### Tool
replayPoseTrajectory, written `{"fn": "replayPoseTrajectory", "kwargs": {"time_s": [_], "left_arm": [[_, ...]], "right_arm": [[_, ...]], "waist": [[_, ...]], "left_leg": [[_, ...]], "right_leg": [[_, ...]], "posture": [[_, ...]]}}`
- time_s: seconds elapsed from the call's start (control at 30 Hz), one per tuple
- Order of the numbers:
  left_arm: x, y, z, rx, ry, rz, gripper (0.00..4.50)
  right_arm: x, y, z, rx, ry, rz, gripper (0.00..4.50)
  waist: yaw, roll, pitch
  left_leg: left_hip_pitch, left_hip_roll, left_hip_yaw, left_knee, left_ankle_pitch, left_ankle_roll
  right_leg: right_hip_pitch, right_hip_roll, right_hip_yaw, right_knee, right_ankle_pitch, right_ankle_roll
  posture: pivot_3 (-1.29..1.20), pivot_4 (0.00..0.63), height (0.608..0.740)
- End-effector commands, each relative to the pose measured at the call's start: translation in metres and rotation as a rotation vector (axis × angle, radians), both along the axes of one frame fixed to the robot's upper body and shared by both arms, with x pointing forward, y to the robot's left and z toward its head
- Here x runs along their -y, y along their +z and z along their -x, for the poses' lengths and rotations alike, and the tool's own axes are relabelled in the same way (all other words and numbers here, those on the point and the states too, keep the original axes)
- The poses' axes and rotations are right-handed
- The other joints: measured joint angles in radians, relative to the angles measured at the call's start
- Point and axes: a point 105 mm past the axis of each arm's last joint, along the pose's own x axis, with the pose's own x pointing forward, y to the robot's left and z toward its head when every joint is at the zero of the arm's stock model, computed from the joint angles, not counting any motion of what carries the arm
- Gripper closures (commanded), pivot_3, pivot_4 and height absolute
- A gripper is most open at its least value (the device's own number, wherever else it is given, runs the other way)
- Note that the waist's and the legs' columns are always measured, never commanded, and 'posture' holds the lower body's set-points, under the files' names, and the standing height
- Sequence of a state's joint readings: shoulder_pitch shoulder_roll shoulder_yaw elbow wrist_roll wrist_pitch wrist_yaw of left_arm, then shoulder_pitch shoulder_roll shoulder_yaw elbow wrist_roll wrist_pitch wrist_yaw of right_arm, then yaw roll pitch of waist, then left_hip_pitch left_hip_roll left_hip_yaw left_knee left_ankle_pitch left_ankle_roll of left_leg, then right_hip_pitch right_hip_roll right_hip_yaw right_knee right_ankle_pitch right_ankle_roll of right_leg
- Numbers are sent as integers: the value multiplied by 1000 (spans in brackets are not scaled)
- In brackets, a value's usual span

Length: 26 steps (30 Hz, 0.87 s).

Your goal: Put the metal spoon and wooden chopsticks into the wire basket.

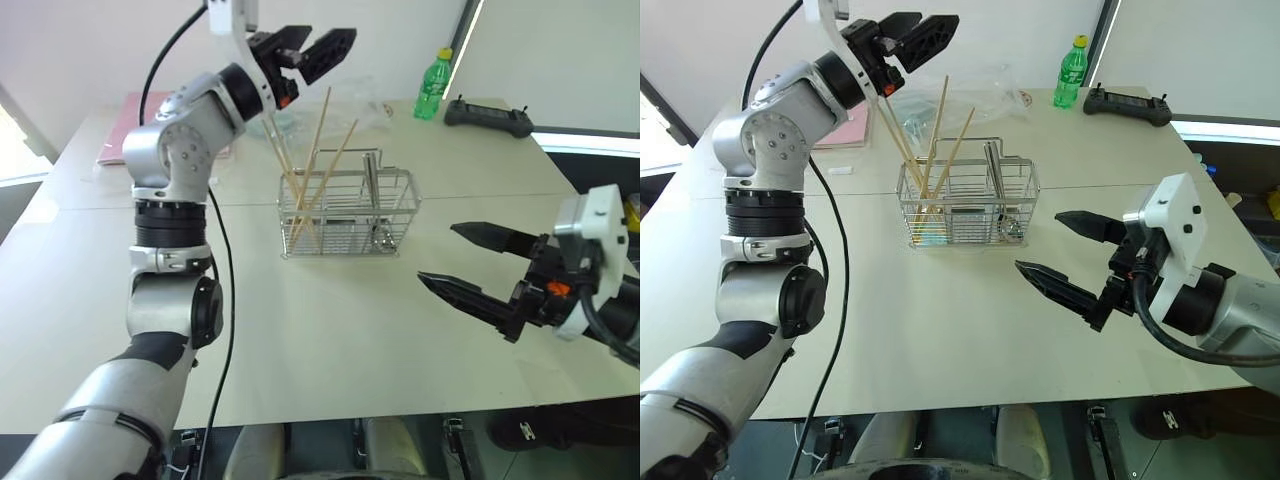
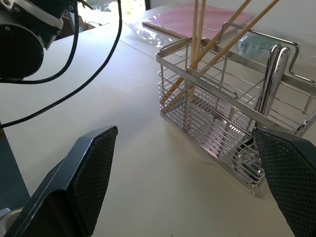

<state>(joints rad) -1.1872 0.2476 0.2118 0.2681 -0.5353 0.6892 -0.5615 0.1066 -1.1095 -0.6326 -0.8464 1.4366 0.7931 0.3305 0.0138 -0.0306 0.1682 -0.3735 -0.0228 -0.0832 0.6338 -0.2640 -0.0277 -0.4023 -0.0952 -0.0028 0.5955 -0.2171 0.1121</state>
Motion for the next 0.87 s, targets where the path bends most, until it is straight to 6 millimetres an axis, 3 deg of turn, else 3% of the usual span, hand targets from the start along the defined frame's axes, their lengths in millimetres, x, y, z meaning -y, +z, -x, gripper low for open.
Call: {"fn": "replayPoseTrajectory", "kwargs": {"time_s": [0.03,0.17,0.27,0.4,0.53,0.63,0.73,0.87], "left_arm": [[-9,22,11,72,-4,21,340],[-21,30,17,75,-31,-52,340],[-36,24,36,172,-109,-219,340],[-73,-26,59,280,-217,-616,340],[-101,-68,70,251,-284,-864,340],[-120,-108,94,179,-437,-1062,340],[-127,-124,109,98,-508,-1086,340],[-126,-128,107,87,-497,-1092,340]], "right_arm": [[-1,5,-1,24,12,4,0],[1,5,-2,22,17,14,0],[2,4,-4,20,20,17,0],[5,3,-4,14,23,22,0],[8,-1,-5,4,23,34,0],[10,-3,-6,0,25,42,0],[12,-5,-7,-6,20,45,0],[13,-7,-9,-9,21,49,0]], "waist": [[-1,0,0],[-4,0,0],[-4,0,0],[-10,6,-3],[3,6,-2],[-1,6,-2],[1,6,-2],[8,5,-2]], "left_leg": [[0,0,0,0,0,0],[0,0,0,0,0,0],[0,0,0,-1,0,0],[0,1,1,-3,0,0],[0,2,1,-2,0,0],[-1,3,2,-1,0,0],[-1,4,3,-1,0,0],[-2,4,2,-1,0,0]], "right_leg": [[0,0,0,0,0,-1],[0,0,0,0,-1,-1],[-1,1,0,0,-1,-1],[-1,1,0,-1,-2,-3],[-2,1,0,0,-4,-8],[-1,-1,0,-1,-4,-9],[-1,-3,1,-2,-4,-9],[-1,-3,0,-2,-4,-8]], "posture": [[0,150,722],[0,150,722],[0,150,722],[0,150,722],[0,150,722],[0,150,722],[0,150,722],[0,150,722]]}}
